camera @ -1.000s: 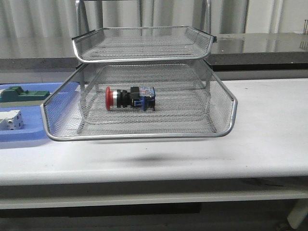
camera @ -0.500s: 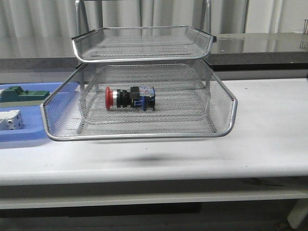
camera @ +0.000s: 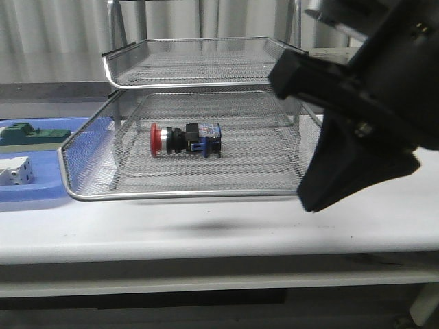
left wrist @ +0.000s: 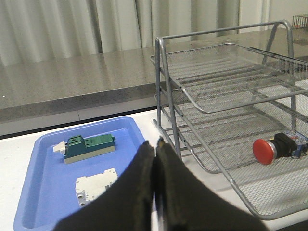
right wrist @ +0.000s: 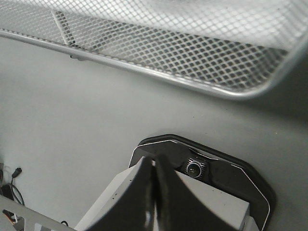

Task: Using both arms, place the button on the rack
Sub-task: 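Bring the right gripper to the front edge of the middle tray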

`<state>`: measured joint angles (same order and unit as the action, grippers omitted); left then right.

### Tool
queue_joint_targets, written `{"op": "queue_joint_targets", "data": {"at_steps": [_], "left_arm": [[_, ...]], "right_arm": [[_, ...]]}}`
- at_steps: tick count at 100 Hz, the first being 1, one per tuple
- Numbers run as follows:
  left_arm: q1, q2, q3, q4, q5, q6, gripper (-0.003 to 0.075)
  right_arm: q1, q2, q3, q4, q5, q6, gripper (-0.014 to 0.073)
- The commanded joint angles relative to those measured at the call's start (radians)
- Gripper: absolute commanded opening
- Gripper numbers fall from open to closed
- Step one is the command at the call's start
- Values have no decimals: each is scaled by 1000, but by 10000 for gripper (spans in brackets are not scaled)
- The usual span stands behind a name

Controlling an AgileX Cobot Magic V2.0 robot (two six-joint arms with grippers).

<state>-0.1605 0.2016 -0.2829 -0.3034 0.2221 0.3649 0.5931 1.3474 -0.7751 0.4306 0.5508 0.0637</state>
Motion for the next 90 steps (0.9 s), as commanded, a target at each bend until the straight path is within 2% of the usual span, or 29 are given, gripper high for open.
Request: {"op": "queue_joint_targets", "data": {"at_steps": [1, 30, 54, 90], "left_arm": [[1, 7, -30, -15, -82, -11, -21], [1, 7, -30, -15, -82, -11, -21], [1, 7, -30, -15, -82, -11, -21], [1, 7, -30, -15, -82, -11, -21]], "right_arm": [[38, 20, -34, 40, -95, -11, -57], [134, 152, -35, 64, -250, -11, -57], [136, 217, -75, 63, -308, -11, -57], [127, 310, -196, -33, -355, -11, -57]]}}
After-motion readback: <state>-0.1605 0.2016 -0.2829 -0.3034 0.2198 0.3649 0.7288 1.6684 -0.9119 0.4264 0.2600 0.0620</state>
